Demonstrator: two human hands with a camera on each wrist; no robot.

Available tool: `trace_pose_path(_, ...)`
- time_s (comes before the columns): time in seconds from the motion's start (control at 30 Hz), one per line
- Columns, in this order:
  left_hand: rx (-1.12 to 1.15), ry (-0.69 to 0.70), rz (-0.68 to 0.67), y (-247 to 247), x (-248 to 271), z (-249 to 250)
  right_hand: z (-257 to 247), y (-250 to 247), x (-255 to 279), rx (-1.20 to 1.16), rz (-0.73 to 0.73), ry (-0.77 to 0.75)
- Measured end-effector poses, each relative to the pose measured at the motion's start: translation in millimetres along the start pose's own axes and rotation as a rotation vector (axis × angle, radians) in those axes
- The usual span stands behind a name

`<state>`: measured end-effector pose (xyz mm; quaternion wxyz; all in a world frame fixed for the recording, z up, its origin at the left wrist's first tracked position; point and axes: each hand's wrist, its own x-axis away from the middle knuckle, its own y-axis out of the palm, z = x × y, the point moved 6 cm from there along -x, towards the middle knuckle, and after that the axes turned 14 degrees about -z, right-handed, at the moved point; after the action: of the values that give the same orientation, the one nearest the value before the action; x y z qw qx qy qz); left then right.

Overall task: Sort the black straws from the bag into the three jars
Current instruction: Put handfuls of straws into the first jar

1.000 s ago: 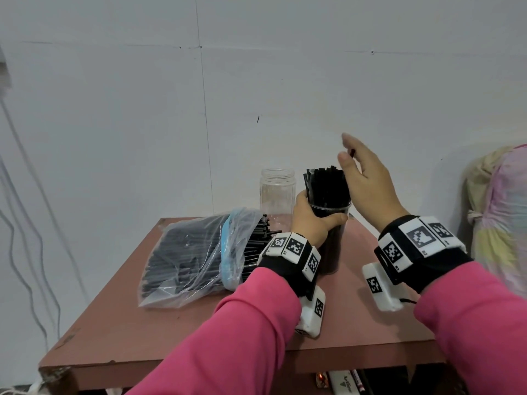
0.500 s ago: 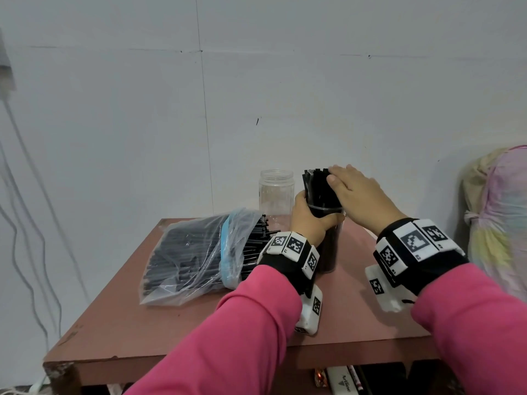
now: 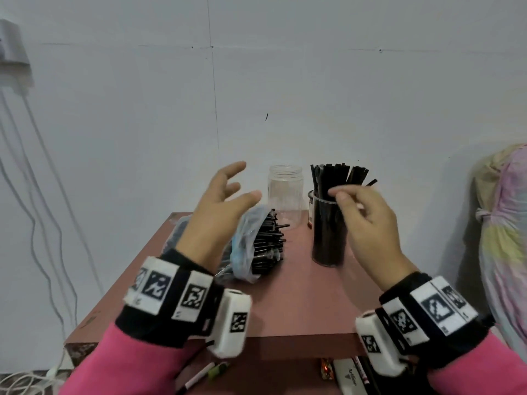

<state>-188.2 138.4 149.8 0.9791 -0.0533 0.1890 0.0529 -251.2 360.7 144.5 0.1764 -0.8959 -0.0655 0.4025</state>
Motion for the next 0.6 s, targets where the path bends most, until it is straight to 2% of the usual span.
trace_pose_path(0.1, -0.179, -0.055, 0.012, -20.2, 16.8, -15.4, 17.4, 42.8, 21.4, -0.11, -0.195, 0.187)
trace_pose_path(0.23, -0.547, -0.198, -0.146, -10.7, 23.8, -48.8, 47.4, 104.2, 40.4, -0.159, -0.381, 0.465)
trace_pose_path(0.37, -0.799, -0.378, -0.258, 3.8, 23.6, -72.9, 68.3, 146.2, 51.9, -0.382, -0.371, 0.645)
trace_pose_path(0.47, -0.95, -0.475, -0.316, 9.3, 19.7, -78.7, 76.6, 160.3, 53.7, -0.452, -0.333, 0.663)
trace_pose_path(0.53, -0.994, -0.492, -0.32, 3.7, 15.8, -84.3, 78.0, 161.8, 54.9, -0.421, -0.297, 0.653)
trace_pose_path(0.6, -0.99, -0.439, -0.274, -5.8, 11.8, -84.6, 80.9, 162.0, 56.7, -0.472, -0.238, 0.659)
